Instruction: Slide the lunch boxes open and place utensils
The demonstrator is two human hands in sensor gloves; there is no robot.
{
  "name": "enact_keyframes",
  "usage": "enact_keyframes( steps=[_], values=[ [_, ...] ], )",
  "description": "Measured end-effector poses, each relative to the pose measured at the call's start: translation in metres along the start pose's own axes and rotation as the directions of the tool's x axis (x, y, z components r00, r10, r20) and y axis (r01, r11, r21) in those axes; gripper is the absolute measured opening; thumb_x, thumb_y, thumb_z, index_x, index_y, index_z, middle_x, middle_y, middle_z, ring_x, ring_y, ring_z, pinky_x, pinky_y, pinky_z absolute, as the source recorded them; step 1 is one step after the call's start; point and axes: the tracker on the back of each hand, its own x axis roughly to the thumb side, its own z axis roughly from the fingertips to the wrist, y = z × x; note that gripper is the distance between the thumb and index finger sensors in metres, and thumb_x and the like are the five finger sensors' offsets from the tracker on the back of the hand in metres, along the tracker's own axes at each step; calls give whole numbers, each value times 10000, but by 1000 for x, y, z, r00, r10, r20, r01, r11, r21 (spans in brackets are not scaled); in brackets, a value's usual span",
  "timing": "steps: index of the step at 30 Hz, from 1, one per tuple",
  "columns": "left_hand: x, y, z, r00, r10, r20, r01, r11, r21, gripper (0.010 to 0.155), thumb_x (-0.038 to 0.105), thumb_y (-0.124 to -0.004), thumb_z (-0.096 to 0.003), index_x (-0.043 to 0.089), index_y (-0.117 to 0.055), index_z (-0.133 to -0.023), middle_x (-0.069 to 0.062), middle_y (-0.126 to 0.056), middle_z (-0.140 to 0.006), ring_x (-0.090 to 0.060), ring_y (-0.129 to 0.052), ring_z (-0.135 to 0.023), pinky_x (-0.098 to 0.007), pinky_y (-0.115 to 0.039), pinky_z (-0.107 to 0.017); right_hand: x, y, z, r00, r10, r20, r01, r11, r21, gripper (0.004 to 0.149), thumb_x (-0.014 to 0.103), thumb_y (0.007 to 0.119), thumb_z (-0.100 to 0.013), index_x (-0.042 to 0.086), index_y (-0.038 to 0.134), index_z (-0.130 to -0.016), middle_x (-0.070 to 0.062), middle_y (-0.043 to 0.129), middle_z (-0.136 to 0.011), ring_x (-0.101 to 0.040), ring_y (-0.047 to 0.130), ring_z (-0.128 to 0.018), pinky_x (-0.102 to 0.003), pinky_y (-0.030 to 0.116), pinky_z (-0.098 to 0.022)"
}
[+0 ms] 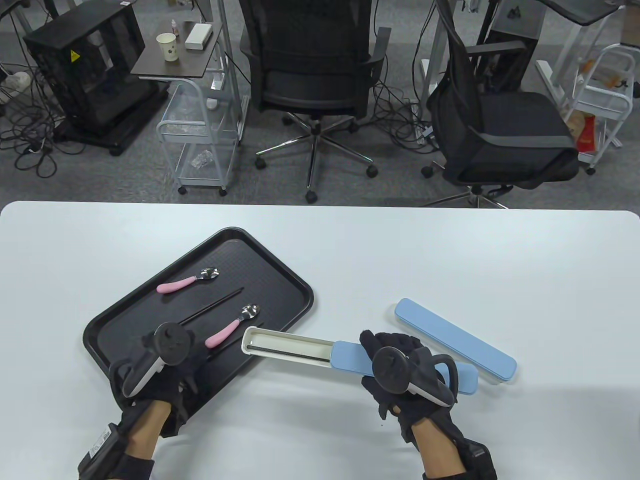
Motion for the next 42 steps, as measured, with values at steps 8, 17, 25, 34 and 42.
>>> enact_keyframes(
  steps=[8, 17, 25, 34, 42],
  values=[
    [2, -12, -5, 999, -53, -8, 53, 997, -54, 599, 480, -924, -427, 244, -793, -962, -74, -799, -995, -357, -662, -873, -566, -390, -700, -1, 0, -1, 1000, -1, -3, 1, 1000, 7, 807, 429, 882, -439, 263, 432, -1089, -106, 517, -1073, -388, 554, -1009, -643, 429, -740],
    [3, -21, -10, 993, -117, -21, 114, 986, -119, 512, 367, -918, -463, 231, -792, -941, -77, -802, -964, -346, -667, -863, -563, -396, -699, -3, 0, -2, 1000, -2, -8, 2, 1000, 1, 807, 430, 880, -440, 266, 429, -1089, -102, 512, -1076, -387, 551, -1010, -643, 428, -741],
    [15, -25, -10, 980, -197, 13, 197, 972, -130, 442, 324, -882, -484, 182, -792, -892, -106, -816, -891, -339, -702, -823, -569, -425, -691, -4, 0, -3, 1000, -8, -8, 8, 1000, 0, 807, 428, 882, -440, 265, 432, -1088, -103, 513, -1075, -387, 553, -1009, -644, 428, -740],
    [18, -26, -11, 973, -229, 23, 230, 964, -135, 398, 328, -862, -506, 173, -793, -866, -99, -826, -863, -340, -710, -814, -572, -429, -698, -4, 1, -2, 1000, -3, -9, 2, 1000, -3, 806, 429, 878, -442, 266, 426, -1089, -102, 505, -1078, -387, 548, -1011, -643, 425, -741],
    [17, -24, -10, 972, -231, 36, 234, 963, -132, 422, 358, -850, -498, 185, -813, -881, -93, -837, -866, -334, -716, -820, -565, -439, -701, -3, 2, -2, 1000, -5, -5, 5, 1000, 0, 807, 427, 878, -442, 267, 422, -1089, -102, 503, -1078, -386, 545, -1012, -643, 422, -742]
  ],
)
